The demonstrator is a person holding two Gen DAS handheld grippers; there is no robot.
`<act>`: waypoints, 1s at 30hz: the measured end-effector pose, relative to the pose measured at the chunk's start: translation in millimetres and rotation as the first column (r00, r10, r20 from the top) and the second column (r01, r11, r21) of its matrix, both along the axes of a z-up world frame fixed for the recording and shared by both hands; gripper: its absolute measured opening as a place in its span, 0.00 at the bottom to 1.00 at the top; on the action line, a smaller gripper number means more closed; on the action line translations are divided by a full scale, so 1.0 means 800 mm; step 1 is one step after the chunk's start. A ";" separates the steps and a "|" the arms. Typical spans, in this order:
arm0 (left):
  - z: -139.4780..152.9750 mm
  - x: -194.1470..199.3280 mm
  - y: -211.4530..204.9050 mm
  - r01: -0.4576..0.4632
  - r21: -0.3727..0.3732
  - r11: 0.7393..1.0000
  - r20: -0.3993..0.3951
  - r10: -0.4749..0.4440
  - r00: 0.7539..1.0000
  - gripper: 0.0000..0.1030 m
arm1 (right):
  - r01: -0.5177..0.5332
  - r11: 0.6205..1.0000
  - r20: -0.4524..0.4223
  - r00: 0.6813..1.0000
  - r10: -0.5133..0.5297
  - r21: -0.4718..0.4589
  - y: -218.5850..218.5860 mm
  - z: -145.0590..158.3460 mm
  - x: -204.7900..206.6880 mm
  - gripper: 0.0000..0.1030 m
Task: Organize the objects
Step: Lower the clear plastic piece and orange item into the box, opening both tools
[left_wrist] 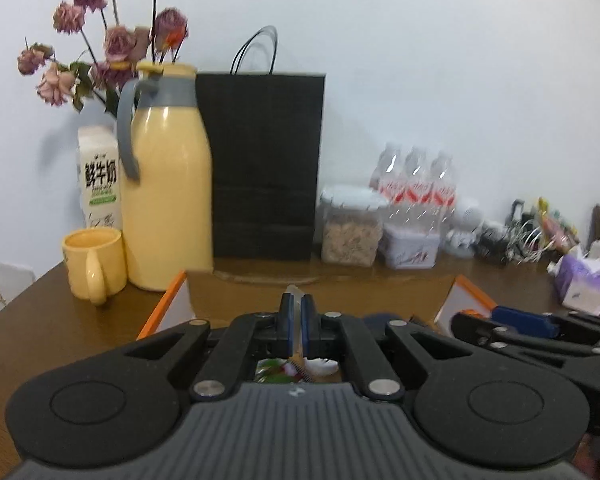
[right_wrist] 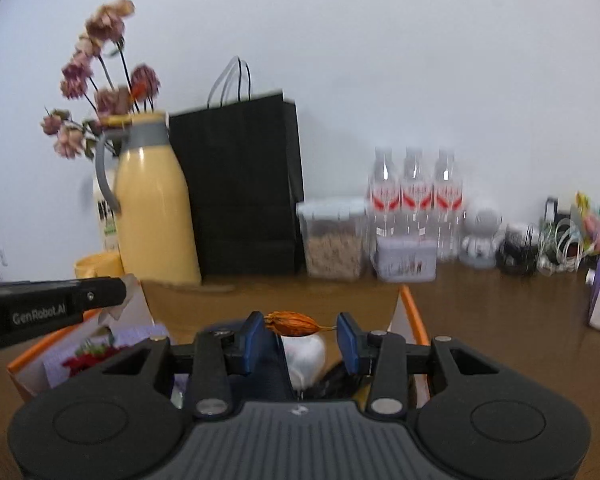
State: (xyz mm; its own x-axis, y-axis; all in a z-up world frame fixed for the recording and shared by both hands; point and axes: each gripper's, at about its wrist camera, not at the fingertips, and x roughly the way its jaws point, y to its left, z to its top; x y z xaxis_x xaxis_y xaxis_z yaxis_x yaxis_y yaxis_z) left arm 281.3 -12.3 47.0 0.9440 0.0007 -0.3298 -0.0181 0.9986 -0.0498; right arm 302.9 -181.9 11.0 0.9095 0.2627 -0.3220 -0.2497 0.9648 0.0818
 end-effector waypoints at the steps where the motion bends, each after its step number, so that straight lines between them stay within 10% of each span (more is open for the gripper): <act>1: -0.001 0.000 0.001 -0.005 0.005 1.000 -0.001 0.005 1.000 0.04 | 0.002 1.000 -0.010 1.000 -0.002 -0.005 0.001 -0.003 0.001 0.38; 8: -0.001 -0.015 -0.002 -0.034 0.035 0.999 0.030 0.033 0.999 0.16 | 0.018 1.000 -0.013 1.000 -0.019 -0.006 -0.001 -0.009 -0.005 0.45; 13: 0.001 -0.022 0.001 -0.083 0.040 0.996 0.063 0.080 0.995 0.84 | 0.022 1.000 0.013 1.000 -0.022 -0.004 -0.003 -0.007 -0.014 0.81; 16: 0.005 -0.027 0.006 -0.101 0.029 0.995 0.094 0.098 0.991 1.00 | 0.016 1.000 0.029 0.999 -0.016 -0.012 -0.002 -0.005 -0.019 0.94; 30: 0.009 -0.035 0.009 -0.108 0.034 0.994 0.093 0.105 0.990 1.00 | 0.046 0.998 0.055 0.998 -0.043 -0.050 -0.002 0.002 -0.031 1.00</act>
State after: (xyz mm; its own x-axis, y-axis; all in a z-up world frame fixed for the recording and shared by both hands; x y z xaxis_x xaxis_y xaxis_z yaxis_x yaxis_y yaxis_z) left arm 253.0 -5.3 54.1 0.9641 0.1138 -0.2400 -0.1215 0.9924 -0.0176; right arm 278.3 -183.4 12.7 0.9362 0.2060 -0.2846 -0.2092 0.9777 0.0198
